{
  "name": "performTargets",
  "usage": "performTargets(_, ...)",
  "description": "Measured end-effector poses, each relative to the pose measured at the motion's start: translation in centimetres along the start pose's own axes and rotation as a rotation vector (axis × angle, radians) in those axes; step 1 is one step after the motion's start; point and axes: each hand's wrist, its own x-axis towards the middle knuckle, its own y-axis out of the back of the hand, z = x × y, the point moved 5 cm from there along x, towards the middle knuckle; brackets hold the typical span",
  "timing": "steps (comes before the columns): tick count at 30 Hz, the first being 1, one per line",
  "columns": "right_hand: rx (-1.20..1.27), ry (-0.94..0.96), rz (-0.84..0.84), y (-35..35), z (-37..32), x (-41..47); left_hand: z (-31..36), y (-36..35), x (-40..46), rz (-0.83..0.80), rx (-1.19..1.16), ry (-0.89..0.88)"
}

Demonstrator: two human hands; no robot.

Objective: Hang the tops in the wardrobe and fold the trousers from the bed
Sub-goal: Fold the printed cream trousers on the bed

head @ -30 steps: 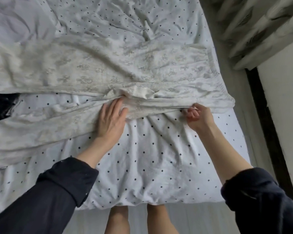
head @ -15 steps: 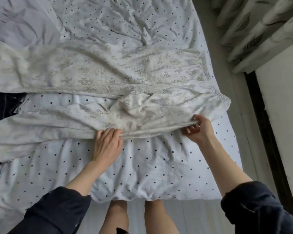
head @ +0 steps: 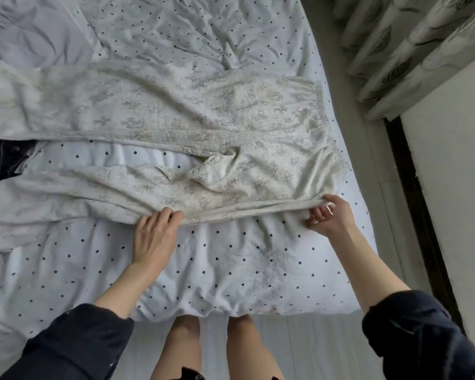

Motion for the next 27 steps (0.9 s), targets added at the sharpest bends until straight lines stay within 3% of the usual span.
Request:
performTargets(3,-0.029,0.024,0.061,0.9,-0.8,0.1,-1.8,0.6,-0.1,0.057,0.026,0.035)
performTargets(6,-0.204,0.096,0.238,2.7,-1.3,0.4,-2.9,0.9,-0.4,0.109,0.042,0.000)
performTargets(10,-0.277,0.114,0.333,4.6,-0.1,0.5,-2.3,-0.1,-1.7,0.073,-0.057,-0.048)
performTargets(17,-0.317,0.086,0.130,1.7,6.0,-1.5,-3.1,-1.9,-5.0,0.014,-0.036,0.002)
performTargets(27,-0.337,-0.092,-0.072,-5.2,19.3,-5.4,-13.3,-0.8,-6.7,-0.129,-0.157,0.228)
